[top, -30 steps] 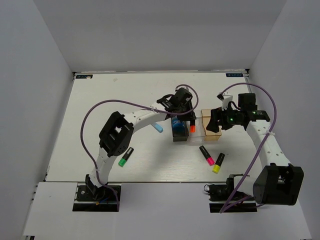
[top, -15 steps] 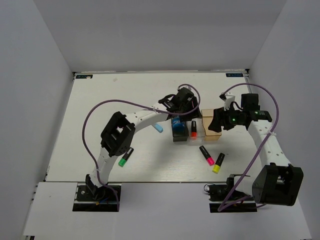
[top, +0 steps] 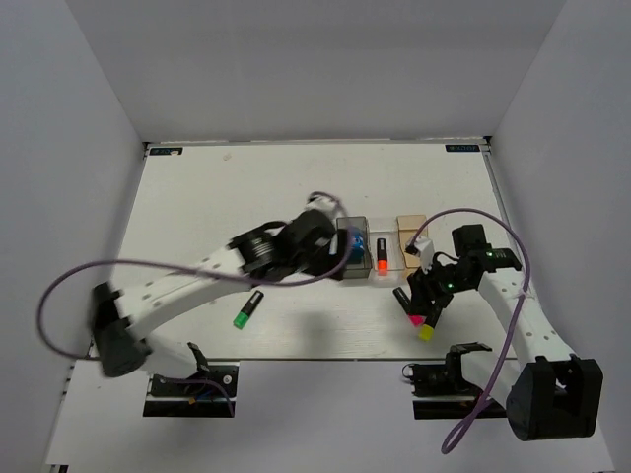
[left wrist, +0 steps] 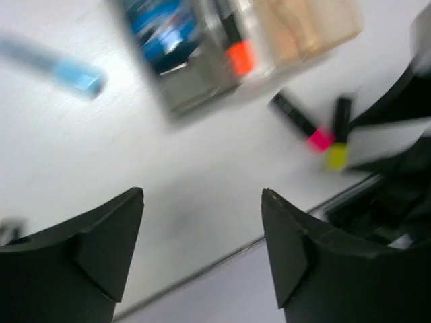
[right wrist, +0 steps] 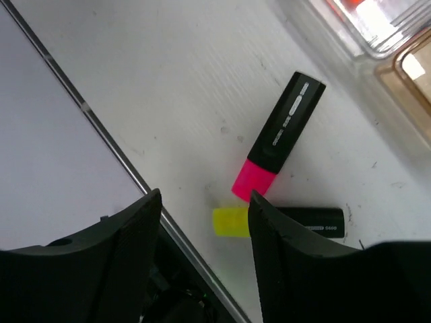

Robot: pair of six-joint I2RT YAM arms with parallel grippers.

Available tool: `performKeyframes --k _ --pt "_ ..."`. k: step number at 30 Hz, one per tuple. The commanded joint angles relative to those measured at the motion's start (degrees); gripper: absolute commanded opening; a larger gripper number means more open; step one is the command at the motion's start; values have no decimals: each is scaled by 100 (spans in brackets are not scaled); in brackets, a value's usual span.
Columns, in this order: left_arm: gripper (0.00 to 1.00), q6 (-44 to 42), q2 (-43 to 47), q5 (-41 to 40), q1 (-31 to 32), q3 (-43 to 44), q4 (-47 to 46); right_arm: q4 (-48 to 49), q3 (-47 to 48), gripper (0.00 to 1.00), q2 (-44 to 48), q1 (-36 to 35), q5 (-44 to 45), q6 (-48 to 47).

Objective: Sort the stationery into containers
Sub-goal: Pick up the pen from the center of the board.

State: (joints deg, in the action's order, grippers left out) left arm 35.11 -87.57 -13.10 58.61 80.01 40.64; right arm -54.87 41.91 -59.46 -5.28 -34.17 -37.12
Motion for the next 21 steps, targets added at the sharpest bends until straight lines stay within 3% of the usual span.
performKeyframes --k 1,2,6,9,13,21 --pt "86 117 1597 -1554 -51 -1336 1575 64 -42 60 -3 -350 664 187" --pt "89 336 2090 -1633 -86 -1869 1639 99 -69 65 -108 -403 858 292" --pt "90 611 3321 -1670 -446 -3278 1692 608 -455 69 -320 -746 1421 592" --pt "92 602 3720 -1512 -842 -3868 1579 1362 -823 72 -478 -957 1808 803" --pt "92 488 3958 -1107 -1394 -4247 1368 1663 -983 72 -637 -1116 2116 917" --pt "92 409 4160 -1010 -1607 -4538 1254 2559 -1492 68 -522 -1449 2406 1155"
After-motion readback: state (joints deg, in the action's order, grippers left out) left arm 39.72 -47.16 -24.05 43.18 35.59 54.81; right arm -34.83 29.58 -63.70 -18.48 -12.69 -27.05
